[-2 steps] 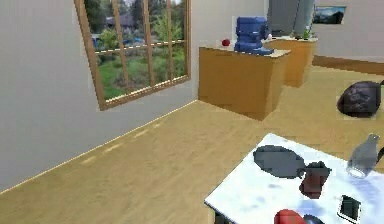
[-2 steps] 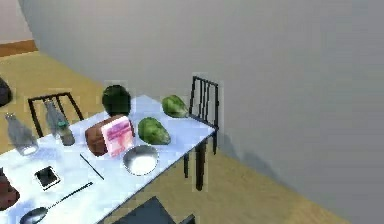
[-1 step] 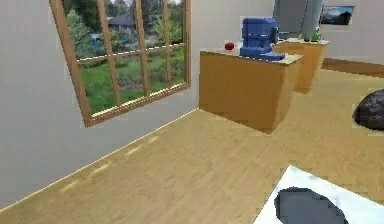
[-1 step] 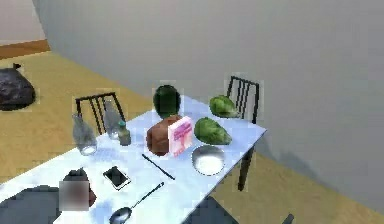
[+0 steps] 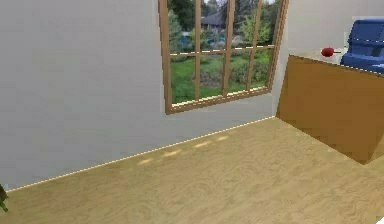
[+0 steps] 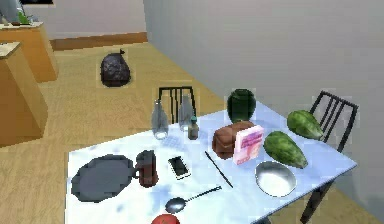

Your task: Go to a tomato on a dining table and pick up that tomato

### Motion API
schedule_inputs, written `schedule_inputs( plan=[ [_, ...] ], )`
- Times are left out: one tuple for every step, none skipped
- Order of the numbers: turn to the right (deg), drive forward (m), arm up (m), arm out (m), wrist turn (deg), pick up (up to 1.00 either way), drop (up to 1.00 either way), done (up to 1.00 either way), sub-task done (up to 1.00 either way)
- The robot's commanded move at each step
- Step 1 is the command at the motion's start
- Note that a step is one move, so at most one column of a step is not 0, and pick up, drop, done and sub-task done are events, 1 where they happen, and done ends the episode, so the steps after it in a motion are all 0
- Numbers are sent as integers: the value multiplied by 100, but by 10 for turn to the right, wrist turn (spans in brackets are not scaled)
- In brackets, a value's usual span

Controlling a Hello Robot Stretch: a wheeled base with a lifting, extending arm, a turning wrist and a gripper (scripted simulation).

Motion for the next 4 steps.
schedule_inputs(
  plan=[
    [-60, 0, 0, 0, 0, 0, 0, 0, 0],
    [0, 0, 50, 0, 0, 0, 0, 0, 0],
    [0, 0, 26, 0, 0, 0, 0, 0, 0],
    [0, 0, 0, 4, 0, 0, 0, 0, 0]
  ],
)
